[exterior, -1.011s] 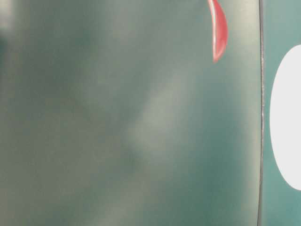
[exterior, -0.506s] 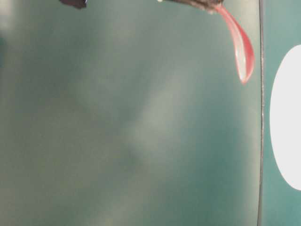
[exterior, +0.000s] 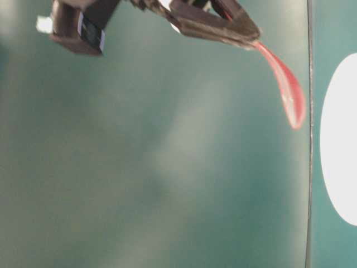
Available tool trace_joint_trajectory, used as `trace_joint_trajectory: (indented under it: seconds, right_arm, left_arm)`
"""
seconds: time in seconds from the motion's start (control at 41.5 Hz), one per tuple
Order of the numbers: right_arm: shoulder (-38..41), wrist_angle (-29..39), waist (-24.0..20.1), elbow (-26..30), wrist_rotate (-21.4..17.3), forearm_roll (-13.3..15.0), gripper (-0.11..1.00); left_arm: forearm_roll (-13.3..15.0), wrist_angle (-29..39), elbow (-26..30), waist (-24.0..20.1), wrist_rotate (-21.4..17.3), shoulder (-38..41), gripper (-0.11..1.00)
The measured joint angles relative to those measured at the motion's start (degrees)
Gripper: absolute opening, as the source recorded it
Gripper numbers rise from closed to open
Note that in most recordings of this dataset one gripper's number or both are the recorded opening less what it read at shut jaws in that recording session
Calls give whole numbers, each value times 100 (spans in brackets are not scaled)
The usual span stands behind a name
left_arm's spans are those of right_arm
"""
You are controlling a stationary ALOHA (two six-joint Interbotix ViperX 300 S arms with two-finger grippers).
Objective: Scoop the yellow hexagonal prism block from the bowl with a spoon using the right arm.
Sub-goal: 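Lift the pink spoon and carry it over the white bowl, then lower the spoon into the bowl beside the yellow block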
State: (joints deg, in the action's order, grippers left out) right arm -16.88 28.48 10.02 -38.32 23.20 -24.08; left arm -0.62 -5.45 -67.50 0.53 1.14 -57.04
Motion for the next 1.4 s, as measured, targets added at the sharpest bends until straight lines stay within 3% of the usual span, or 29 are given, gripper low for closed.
trace_joint_trajectory:
  seconds: [0.169,0.481,0.626,1.396]
  right_arm:
    - [545,519,18,519,-325,105,23]
    - [1257,1714,26,1389,-1301,1195,22]
    - [1380,2162,26,1564,-1626,1477,23]
    - [1644,2602,-193,1793,-1881,1494,23]
  left_arm:
    - [0,0,0,0,18,9,8]
    - [0,-44,-9,0,149,167,8]
    - [0,-53,-9,0,149,167,8]
    - [0,-70,0,0,149,167,8]
